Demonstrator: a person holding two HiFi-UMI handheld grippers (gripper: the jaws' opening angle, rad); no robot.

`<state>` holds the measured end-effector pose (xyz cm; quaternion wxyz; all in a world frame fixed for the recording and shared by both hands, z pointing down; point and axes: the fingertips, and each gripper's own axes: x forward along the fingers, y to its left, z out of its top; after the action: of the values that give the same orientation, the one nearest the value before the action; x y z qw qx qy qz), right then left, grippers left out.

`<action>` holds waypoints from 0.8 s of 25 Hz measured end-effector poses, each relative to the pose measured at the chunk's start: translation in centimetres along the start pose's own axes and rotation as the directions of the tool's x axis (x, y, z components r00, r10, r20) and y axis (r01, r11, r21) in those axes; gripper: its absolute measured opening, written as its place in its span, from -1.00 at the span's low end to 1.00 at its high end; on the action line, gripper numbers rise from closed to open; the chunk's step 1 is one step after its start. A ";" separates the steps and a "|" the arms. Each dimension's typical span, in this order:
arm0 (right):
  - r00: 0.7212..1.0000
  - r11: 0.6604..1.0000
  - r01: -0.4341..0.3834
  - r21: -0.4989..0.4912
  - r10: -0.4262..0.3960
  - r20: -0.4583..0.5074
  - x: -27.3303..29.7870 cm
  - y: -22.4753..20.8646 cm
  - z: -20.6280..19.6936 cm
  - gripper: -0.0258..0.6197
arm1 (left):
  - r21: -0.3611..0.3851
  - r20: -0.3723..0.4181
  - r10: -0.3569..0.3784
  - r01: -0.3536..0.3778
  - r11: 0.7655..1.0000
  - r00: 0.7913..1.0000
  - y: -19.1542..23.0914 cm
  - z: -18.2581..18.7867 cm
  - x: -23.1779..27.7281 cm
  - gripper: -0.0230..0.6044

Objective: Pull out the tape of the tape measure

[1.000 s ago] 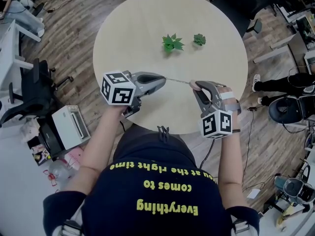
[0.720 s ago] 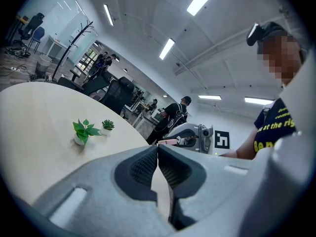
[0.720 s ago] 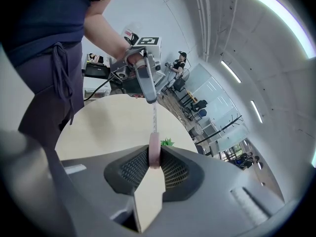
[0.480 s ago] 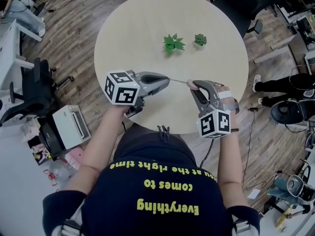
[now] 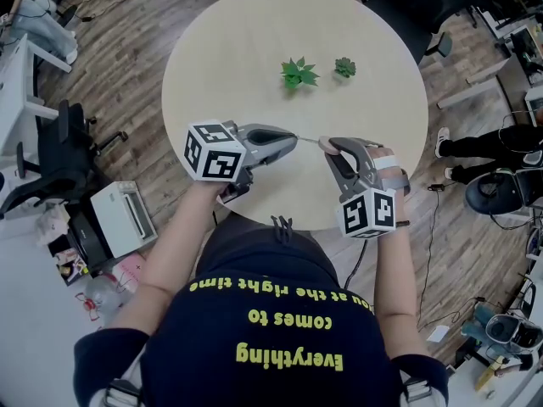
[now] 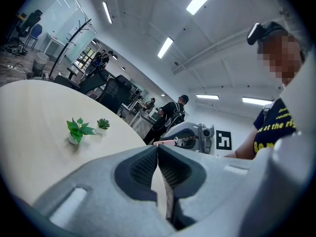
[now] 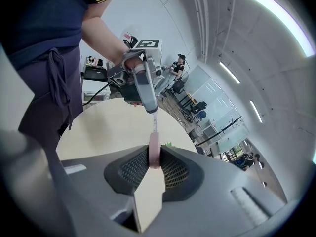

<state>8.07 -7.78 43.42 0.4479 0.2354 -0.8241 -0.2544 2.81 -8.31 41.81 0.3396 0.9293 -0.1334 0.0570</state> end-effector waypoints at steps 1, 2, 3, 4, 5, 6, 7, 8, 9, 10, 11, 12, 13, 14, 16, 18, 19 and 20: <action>1.000 1.000 0.001 0.000 -0.001 0.002 0.0 0.0 0.1 -0.66 | 0.000 0.000 -0.001 0.001 1.000 1.000 0.0 0.0 0.1 -0.90; 1.000 1.000 0.001 0.000 -0.001 0.003 0.1 0.0 0.1 -0.66 | -0.001 0.000 -0.001 0.001 1.000 1.000 0.0 0.0 0.1 -0.90; 1.000 1.000 0.000 -0.001 0.000 0.005 0.1 0.1 0.2 -0.66 | -0.001 0.000 -0.002 0.002 1.000 1.000 -0.1 0.0 0.2 -0.90; 1.000 1.000 0.001 -0.002 -0.001 0.007 0.1 0.1 0.3 -0.66 | -0.001 -0.001 -0.003 0.003 1.000 1.000 -0.1 0.0 0.2 -0.90; 1.000 1.000 0.002 -0.002 -0.002 0.008 0.1 0.1 0.4 -0.66 | -0.001 -0.002 -0.005 0.005 1.000 1.000 -0.2 0.0 0.3 -0.90; 1.000 1.000 0.002 -0.001 -0.002 0.010 0.1 0.0 0.5 -0.66 | -0.001 -0.002 -0.006 0.006 1.000 1.000 -0.2 0.0 0.3 -0.90; 1.000 1.000 0.003 0.001 -0.003 0.012 0.1 0.0 0.6 -0.66 | -0.002 -0.003 -0.008 0.008 1.000 1.000 -0.3 0.0 0.4 -0.90; 1.000 1.000 0.003 0.002 -0.003 0.013 0.2 0.0 0.6 -0.66 | -0.002 -0.004 -0.009 0.009 1.000 1.000 -0.3 0.0 0.4 -0.90; 1.000 1.000 0.003 0.002 -0.003 0.014 0.2 0.1 0.7 -0.66 | -0.003 -0.005 -0.011 0.011 1.000 1.000 -0.4 0.0 0.5 -0.90; 1.000 1.000 0.002 0.001 -0.002 0.014 0.2 0.1 0.8 -0.66 | -0.003 -0.006 -0.012 0.012 1.000 1.000 -0.5 -0.1 0.6 -0.90; 1.000 1.000 0.001 0.000 -0.001 0.016 0.2 0.1 0.8 -0.66 | -0.003 -0.007 -0.014 0.014 1.000 1.000 -0.5 -0.1 0.7 -0.90; 1.000 1.000 0.001 0.000 -0.001 0.017 0.3 0.2 0.9 -0.66 | -0.003 -0.008 -0.015 0.015 1.000 1.000 -0.6 -0.1 0.7 -0.90; 1.000 1.000 0.001 -0.001 -0.001 0.018 0.3 0.2 1.0 -0.66 | -0.003 -0.009 -0.016 0.016 1.000 1.000 -0.6 -0.1 0.8 -0.90; 1.000 1.000 0.001 -0.001 -0.001 0.020 0.3 0.2 1.1 -0.66 | -0.003 -0.010 -0.017 0.017 1.000 1.000 -0.6 -0.1 0.8 -0.90; 1.000 1.000 0.001 -0.001 -0.001 0.023 0.3 0.1 1.2 -0.66 | -0.004 -0.011 -0.018 0.018 1.000 1.000 -0.6 -0.1 0.9 -0.90; 1.000 1.000 0.001 0.000 -0.001 0.025 0.4 0.1 1.3 -0.66 | -0.004 -0.013 -0.020 0.020 1.000 1.000 -0.7 -0.1 1.0 -0.90; 1.000 1.000 0.001 0.000 -0.001 0.026 0.4 0.1 1.3 -0.66 | -0.004 -0.014 -0.021 0.021 1.000 1.000 -0.7 -0.1 1.1 -0.90; 1.000 1.000 0.000 0.000 0.000 0.027 0.4 0.1 1.3 -0.66 | -0.004 -0.014 -0.021 0.021 1.000 1.000 -0.7 -0.1 1.1 -0.90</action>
<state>6.70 -7.65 43.12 0.4367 0.2319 -0.8301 -0.2578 4.11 -7.95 41.70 0.3431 0.9295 -0.1211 0.0597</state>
